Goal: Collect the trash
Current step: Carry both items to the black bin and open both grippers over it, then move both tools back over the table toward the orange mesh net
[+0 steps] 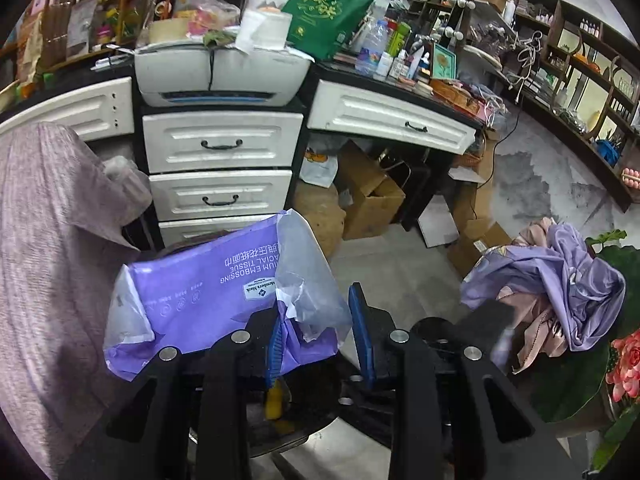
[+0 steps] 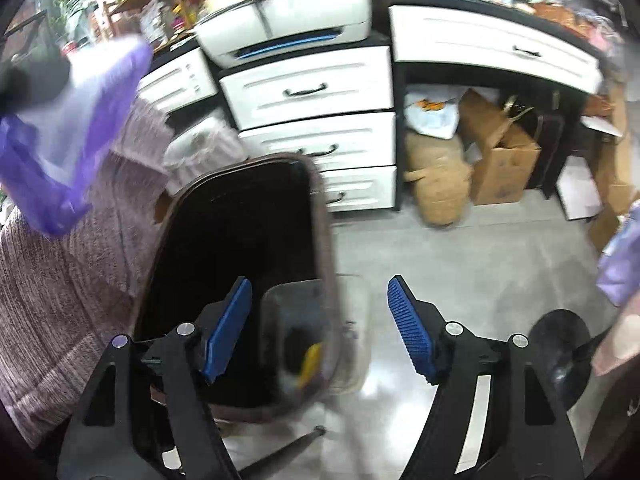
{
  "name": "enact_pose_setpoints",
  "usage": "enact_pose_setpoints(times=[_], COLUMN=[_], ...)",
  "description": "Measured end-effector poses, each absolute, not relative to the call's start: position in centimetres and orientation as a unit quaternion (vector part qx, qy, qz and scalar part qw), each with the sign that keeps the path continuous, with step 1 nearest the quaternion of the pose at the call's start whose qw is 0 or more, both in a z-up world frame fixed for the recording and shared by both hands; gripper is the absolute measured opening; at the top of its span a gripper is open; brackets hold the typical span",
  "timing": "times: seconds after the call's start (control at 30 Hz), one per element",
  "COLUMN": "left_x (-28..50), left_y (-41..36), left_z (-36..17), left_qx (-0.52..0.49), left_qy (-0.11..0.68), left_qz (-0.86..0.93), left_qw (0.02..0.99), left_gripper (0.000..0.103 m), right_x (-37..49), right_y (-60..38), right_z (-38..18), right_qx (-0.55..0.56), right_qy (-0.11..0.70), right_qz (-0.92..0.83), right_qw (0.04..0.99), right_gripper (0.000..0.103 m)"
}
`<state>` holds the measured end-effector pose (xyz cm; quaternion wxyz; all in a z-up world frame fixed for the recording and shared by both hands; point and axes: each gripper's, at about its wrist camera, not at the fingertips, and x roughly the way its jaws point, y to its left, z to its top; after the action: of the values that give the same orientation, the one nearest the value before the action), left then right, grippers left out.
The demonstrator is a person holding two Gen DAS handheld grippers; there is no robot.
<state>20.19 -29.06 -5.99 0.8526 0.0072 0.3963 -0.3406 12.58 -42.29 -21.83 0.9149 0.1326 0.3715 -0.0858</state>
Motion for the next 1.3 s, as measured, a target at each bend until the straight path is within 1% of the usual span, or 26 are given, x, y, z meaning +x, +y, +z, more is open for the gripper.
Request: enact_pose_setpoints(times=[0.2, 0.33, 0.43, 0.53, 0.57, 0.6, 0.63, 0.67, 0.7, 0.73, 0.77, 0.83, 0.87, 0.93, 1.07, 1.3], left_x=[21.3, 22.4, 23.1, 23.2, 23.1, 23.0, 22.9, 22.6, 22.5, 22.2, 22.0, 21.5, 21.1, 20.5, 18.9, 17.0], left_y=[-30.4, -30.8, -30.3, -29.8, -29.8, -29.7, -29.7, -29.7, -29.8, -29.7, -29.6, -29.5, -29.3, -29.0, -27.9, -24.7], left_z=[-8.9, -11.3, -12.5, -12.9, -12.8, -12.8, -12.8, -12.7, -12.6, -12.4, -12.2, -11.9, -11.6, -11.2, -9.3, -6.0], left_qx=[0.005, -0.011, -0.036, -0.043, -0.036, -0.028, -0.016, -0.006, 0.0, 0.006, 0.008, 0.014, 0.018, 0.025, 0.037, 0.047], left_qy=[0.427, 0.47, 0.501, 0.51, 0.51, 0.51, 0.508, 0.507, 0.505, 0.502, 0.499, 0.495, 0.494, 0.491, 0.471, 0.429], left_qz=[-0.342, -0.351, -0.352, -0.344, -0.341, -0.34, -0.34, -0.339, -0.338, -0.339, -0.341, -0.346, -0.347, -0.348, -0.349, -0.343], left_qw=[0.837, 0.81, 0.79, 0.787, 0.789, 0.79, 0.791, 0.793, 0.794, 0.796, 0.797, 0.797, 0.797, 0.798, 0.81, 0.835], left_gripper=[0.03, 0.03, 0.031, 0.033, 0.037, 0.039, 0.045, 0.054, 0.06, 0.07, 0.077, 0.083, 0.085, 0.086, 0.092, 0.097], right_x=[10.6, 10.2, 10.0, 9.9, 9.9, 9.8, 9.8, 9.7, 9.7, 9.7, 9.6, 9.5, 9.5, 9.3, 9.1, 9.4], right_y=[-44.8, -45.5, -45.5, -45.5, -45.6, -45.6, -45.5, -45.6, -45.6, -45.6, -45.7, -45.8, -45.8, -45.8, -45.6, -44.5], right_z=[-21.7, -21.9, -22.0, -22.1, -22.1, -22.1, -22.1, -22.1, -22.0, -21.9, -21.9, -21.7, -21.5, -21.2, -20.1, -17.6], right_qx=[0.163, 0.17, 0.171, 0.175, 0.177, 0.178, 0.178, 0.178, 0.177, 0.177, 0.178, 0.177, 0.177, 0.179, 0.178, 0.166], right_qy=[0.363, 0.363, 0.364, 0.363, 0.363, 0.363, 0.363, 0.363, 0.361, 0.36, 0.359, 0.357, 0.357, 0.353, 0.344, 0.327], right_qz=[-0.118, -0.129, -0.135, -0.137, -0.137, -0.138, -0.138, -0.14, -0.144, -0.147, -0.147, -0.149, -0.15, -0.15, -0.147, -0.124], right_qw=[0.91, 0.907, 0.906, 0.905, 0.904, 0.904, 0.904, 0.904, 0.904, 0.904, 0.904, 0.905, 0.905, 0.906, 0.91, 0.922], right_gripper=[0.07, 0.07, 0.07, 0.07, 0.07, 0.071, 0.073, 0.075, 0.079, 0.081, 0.081, 0.082, 0.083, 0.087, 0.088, 0.091])
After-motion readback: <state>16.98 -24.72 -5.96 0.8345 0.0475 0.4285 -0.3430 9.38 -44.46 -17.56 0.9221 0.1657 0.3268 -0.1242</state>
